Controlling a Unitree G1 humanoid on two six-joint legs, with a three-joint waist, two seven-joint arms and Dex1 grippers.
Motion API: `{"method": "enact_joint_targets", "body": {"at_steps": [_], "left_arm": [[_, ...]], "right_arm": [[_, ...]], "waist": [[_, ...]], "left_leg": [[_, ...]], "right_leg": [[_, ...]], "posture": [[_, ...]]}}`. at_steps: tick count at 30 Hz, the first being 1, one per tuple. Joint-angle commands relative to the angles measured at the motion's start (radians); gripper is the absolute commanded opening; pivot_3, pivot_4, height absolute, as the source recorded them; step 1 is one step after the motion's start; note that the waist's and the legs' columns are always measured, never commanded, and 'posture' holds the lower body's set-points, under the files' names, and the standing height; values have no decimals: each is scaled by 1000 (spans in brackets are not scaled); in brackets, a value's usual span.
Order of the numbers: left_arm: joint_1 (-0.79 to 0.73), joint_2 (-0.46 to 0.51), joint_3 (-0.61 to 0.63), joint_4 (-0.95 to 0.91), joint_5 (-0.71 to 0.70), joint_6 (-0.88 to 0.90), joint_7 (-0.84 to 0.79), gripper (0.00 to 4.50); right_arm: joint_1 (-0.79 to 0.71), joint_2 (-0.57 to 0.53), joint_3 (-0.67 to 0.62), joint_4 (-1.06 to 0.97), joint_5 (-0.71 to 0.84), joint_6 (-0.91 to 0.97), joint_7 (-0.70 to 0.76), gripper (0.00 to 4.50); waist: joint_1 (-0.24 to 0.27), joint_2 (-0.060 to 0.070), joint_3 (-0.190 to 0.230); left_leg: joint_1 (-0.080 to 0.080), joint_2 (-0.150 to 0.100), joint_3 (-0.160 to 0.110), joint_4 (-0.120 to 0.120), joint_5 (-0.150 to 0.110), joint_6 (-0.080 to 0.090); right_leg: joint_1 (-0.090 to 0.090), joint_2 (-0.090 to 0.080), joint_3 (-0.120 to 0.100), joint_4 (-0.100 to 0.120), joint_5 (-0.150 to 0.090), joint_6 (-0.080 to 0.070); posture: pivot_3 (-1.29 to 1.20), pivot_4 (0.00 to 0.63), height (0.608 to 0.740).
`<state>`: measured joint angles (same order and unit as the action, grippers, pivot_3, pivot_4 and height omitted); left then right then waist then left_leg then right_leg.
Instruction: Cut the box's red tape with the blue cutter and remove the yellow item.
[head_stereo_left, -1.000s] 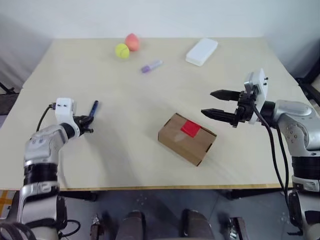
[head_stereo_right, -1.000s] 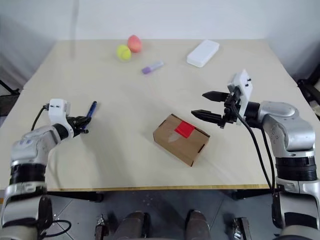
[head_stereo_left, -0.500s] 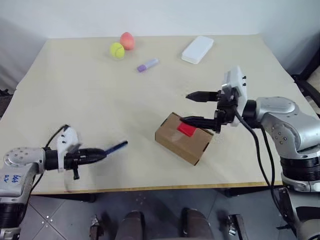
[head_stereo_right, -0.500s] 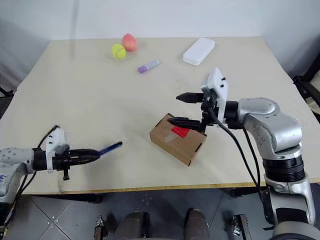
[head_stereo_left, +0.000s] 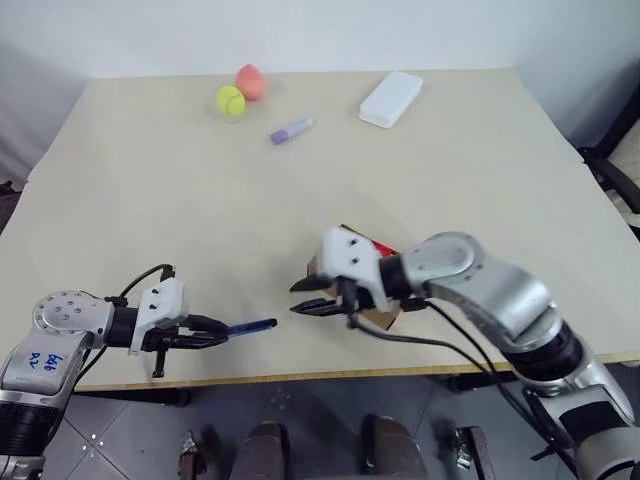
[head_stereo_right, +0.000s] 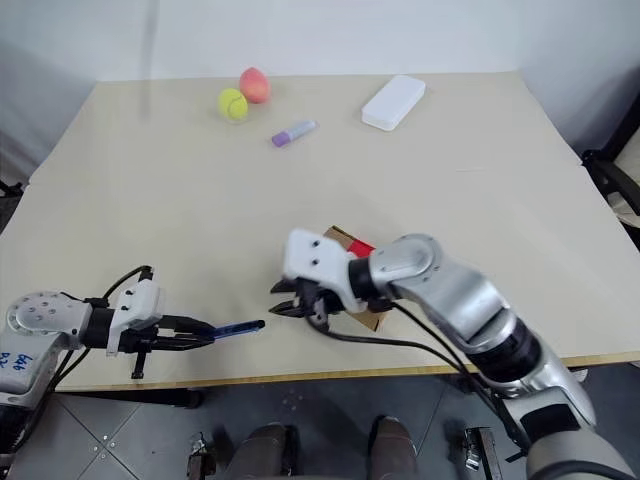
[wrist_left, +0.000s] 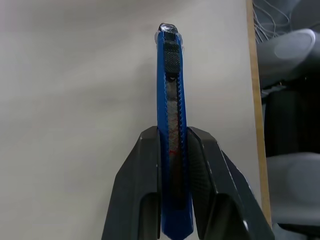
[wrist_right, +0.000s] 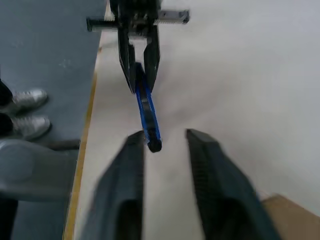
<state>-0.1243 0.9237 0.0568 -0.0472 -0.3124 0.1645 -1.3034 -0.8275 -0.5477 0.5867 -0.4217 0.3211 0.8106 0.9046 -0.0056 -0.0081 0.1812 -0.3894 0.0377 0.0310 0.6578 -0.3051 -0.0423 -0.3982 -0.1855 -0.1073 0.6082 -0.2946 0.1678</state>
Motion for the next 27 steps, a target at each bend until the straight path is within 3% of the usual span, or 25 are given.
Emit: {"method": "enact_joint_targets", "body": {"at_steps": [1, 27], "left_arm": [[5, 21, 0, -30, 13, 12, 12, 412], [25, 2, -4, -104, -1, 79, 54, 412]], "right_arm": [[-39, 19, 113, 60, -135, -99, 20, 43], [-23, 280, 239, 392, -395, -408, 138, 43]], "waist": [[0, 0, 0], [-23, 0, 0]], "left_leg": [[0, 0, 0, 0, 0, 0], [1, 1, 0, 0, 0, 0]], "right_leg": [[0, 0, 0, 0, 0, 0], [-1, 0, 0, 4, 0, 0]], "posture": [[0, 150, 740], [0, 150, 740]]}}
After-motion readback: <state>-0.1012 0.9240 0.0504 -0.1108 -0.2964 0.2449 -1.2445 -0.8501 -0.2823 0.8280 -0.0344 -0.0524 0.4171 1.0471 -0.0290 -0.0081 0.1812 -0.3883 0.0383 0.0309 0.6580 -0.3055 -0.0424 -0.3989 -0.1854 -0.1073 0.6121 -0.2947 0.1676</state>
